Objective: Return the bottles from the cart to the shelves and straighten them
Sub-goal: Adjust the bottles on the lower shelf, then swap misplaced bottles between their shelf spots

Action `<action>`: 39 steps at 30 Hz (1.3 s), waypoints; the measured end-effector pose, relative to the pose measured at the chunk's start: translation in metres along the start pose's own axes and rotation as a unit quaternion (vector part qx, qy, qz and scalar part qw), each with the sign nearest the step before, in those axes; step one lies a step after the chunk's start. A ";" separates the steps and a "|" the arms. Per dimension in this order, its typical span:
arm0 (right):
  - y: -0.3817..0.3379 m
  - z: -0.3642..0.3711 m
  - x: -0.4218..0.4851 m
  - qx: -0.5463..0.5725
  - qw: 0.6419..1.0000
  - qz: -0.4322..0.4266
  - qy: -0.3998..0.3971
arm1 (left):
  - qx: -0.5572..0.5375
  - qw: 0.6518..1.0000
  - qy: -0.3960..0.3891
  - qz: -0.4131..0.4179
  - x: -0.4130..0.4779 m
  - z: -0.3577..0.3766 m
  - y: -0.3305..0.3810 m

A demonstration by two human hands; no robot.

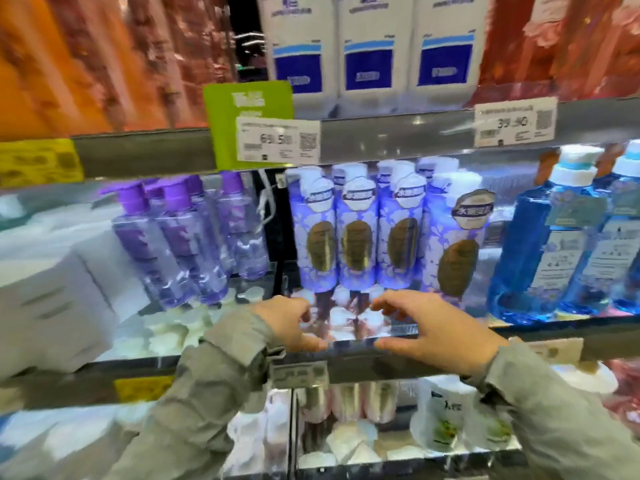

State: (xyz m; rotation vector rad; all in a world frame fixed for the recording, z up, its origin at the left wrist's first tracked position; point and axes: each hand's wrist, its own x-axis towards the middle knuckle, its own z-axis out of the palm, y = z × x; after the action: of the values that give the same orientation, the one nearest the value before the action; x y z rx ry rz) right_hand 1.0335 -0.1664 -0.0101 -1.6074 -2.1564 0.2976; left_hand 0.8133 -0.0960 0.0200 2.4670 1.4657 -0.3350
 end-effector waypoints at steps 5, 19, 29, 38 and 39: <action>-0.072 0.027 0.033 -0.092 0.987 -0.078 -0.103 | -0.067 0.996 0.003 -0.064 -0.071 0.012 -0.059; -0.360 0.164 0.080 -0.077 0.898 -0.316 -0.295 | -0.168 0.941 0.013 -0.292 -0.318 0.086 -0.251; -0.549 0.292 0.073 -0.072 0.800 -0.454 -0.385 | -0.264 0.849 -0.001 -0.457 -0.505 0.175 -0.346; -0.649 0.391 0.093 -0.104 0.704 -0.533 -0.457 | -0.351 0.753 -0.015 -0.556 -0.578 0.225 -0.391; -0.658 0.399 0.098 -0.103 0.696 -0.535 -0.467 | -0.357 0.744 -0.006 -0.565 -0.581 0.228 -0.398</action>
State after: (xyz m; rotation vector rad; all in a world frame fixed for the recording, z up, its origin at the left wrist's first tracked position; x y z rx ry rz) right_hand 0.2630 -0.2403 -0.0672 0.1475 -3.5301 0.5483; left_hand 0.1758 -0.4660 -0.0469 0.7834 2.3322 0.0453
